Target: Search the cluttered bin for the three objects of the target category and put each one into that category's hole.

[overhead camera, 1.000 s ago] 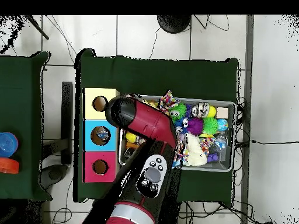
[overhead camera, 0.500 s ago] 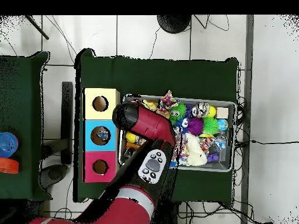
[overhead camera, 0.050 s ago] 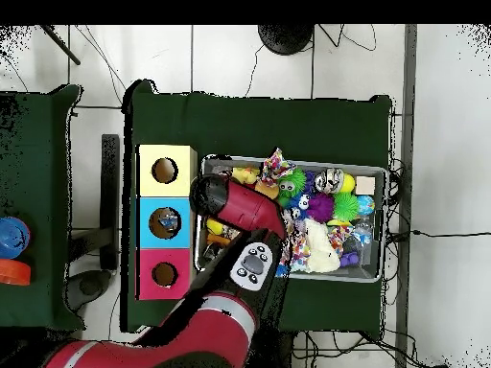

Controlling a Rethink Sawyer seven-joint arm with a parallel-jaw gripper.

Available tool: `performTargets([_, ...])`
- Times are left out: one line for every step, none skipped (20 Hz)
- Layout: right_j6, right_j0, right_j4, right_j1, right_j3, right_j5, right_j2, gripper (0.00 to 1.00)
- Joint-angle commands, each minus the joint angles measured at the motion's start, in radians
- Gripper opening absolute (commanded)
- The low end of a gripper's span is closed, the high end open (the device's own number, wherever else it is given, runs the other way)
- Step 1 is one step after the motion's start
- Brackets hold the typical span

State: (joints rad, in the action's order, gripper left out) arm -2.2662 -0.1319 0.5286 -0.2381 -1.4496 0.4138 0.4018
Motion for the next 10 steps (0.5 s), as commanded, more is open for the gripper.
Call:
performTargets([-0.174,0.042,0.053,0.0,-0.074,-0.022,-0.194,1.0])
performTargets([-0.176,0.049,0.06,-0.011,-0.087,-0.035,-0.209,1.0])
performTargets([-0.177,0.059,0.069,-0.025,-0.105,-0.049,-0.23,1.0])
performTargets([-0.177,0.064,0.073,-0.038,-0.115,-0.052,-0.242,1.0])
performTargets([-0.177,0.069,0.078,-0.051,-0.124,-0.054,-0.253,1.0])
performTargets([-0.179,0.069,0.08,-0.062,-0.13,-0.051,-0.256,1.0])
performTargets([-0.184,0.066,0.084,-0.075,-0.138,-0.043,-0.257,1.0])
performTargets([-0.18,0.075,0.091,-0.09,-0.15,-0.041,-0.274,1.0])
performTargets([-0.176,0.08,0.095,-0.103,-0.157,-0.032,-0.282,1.0])
performTargets([-0.167,0.09,0.099,-0.116,-0.164,-0.033,-0.296,1.0])
